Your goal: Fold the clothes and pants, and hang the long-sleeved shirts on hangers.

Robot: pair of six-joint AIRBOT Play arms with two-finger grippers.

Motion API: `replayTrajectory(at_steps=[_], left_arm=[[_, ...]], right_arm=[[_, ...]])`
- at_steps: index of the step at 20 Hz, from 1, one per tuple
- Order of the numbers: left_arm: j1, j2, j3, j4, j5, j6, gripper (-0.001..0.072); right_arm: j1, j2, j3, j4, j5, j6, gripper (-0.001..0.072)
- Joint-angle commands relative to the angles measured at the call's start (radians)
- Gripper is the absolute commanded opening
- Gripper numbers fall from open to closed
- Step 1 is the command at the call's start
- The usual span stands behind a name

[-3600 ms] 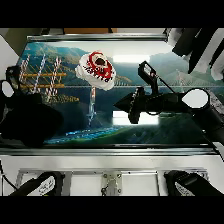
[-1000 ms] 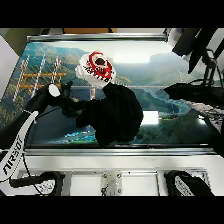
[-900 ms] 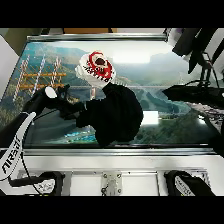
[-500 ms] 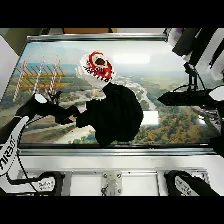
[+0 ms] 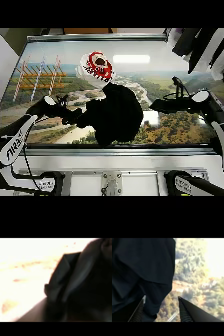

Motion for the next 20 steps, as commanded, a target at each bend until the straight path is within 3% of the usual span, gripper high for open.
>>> replayTrajectory(at_steps=[1, 8, 9, 10, 11, 14, 17, 20], left_arm=[[-0.022, -0.008, 0.021, 0.003, 0.028, 0.002, 0.0021], [0.014, -0.008, 0.167, 0.011, -0.051, 0.0, 0.0021], [0.023, -0.007, 0.185, 0.007, -0.062, 0.0, 0.0021], [0.026, -0.007, 0.212, 0.01, -0.081, 0.0, 0.0021], [0.039, -0.006, 0.25, 0.01, -0.112, 0.0, 0.0021], [0.096, 0.088, 0.416, 0.01, -0.166, 0.0, 0.002], [0.158, 0.264, 0.65, 0.009, -0.18, 0.0, 0.002], [0.184, 0.443, 0.868, 0.011, -0.174, 0.0, 0.002]], right_arm=[[0.037, -0.112, -0.006, 0.014, -0.048, 0.006, 0.0472], [0.187, -0.258, -0.005, 0.118, -0.21, 0.002, 0.0471], [0.196, -0.257, -0.002, 0.119, -0.235, 0.002, 0.0417], [0.199, -0.254, 0.009, 0.117, -0.237, -0.006, 0.0179], [0.199, -0.241, 0.026, 0.115, -0.233, -0.037, 0.0018], [0.175, -0.114, 0.138, 0.048, -0.2, -0.047, 0.0016], [0.114, 0.105, 0.355, -0.015, -0.083, -0.047, 0.0016], [0.081, 0.33, 0.52, -0.014, -0.056, -0.047, 0.0016]])
